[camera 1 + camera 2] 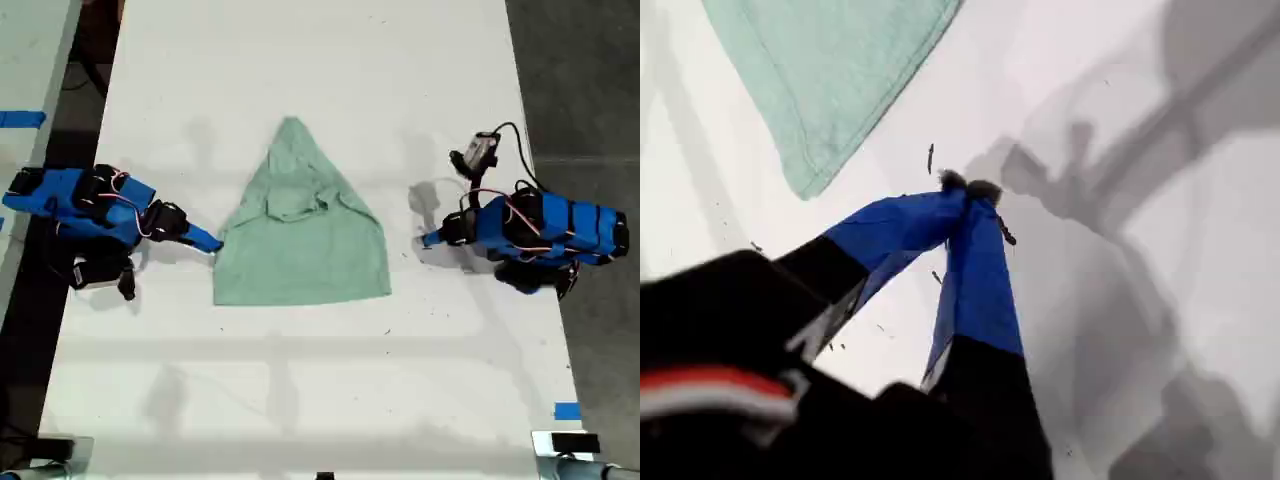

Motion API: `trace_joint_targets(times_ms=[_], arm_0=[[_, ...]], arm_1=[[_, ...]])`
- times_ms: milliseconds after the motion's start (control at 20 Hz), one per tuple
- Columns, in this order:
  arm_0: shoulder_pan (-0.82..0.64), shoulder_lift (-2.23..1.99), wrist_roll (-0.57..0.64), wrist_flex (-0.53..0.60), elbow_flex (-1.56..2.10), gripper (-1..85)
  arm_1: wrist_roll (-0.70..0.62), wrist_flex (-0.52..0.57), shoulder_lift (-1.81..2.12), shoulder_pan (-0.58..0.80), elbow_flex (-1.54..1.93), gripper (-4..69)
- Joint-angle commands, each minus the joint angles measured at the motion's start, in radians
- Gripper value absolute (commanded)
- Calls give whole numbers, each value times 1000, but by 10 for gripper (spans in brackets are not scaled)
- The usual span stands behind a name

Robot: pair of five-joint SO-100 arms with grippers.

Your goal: Fold t shirt

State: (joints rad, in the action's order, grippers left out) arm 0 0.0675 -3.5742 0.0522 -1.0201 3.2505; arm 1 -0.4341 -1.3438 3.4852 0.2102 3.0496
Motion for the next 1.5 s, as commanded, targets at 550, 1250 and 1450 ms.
trace_joint_targets(times_ms=[550, 1250, 1450], arm_0=[[-529, -12, 184, 98, 38, -3], [-529, -12, 184, 98, 38, -3], [-529, -12, 184, 98, 38, -3]], arm_1=[[141, 611, -1266, -74, -546, 215], [132, 443, -1417, -87, -770, -2], [81, 350, -1218, -52, -811, -2]])
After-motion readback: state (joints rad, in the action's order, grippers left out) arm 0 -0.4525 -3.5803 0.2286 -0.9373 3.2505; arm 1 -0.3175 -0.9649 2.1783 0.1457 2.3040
